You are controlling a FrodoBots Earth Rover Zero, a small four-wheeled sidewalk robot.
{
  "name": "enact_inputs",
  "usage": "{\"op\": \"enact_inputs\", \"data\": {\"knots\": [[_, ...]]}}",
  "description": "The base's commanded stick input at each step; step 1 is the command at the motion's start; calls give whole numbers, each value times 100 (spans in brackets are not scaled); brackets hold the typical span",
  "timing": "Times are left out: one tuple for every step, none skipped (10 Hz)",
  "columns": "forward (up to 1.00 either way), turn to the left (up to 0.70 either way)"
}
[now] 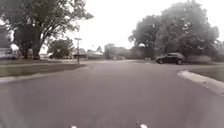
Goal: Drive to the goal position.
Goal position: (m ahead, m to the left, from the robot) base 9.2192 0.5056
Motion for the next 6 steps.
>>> {"op": "enact_inputs", "data": {"knots": [[12,0],[16,0],[78,0],[100,0],[100,0],[100,0]]}}
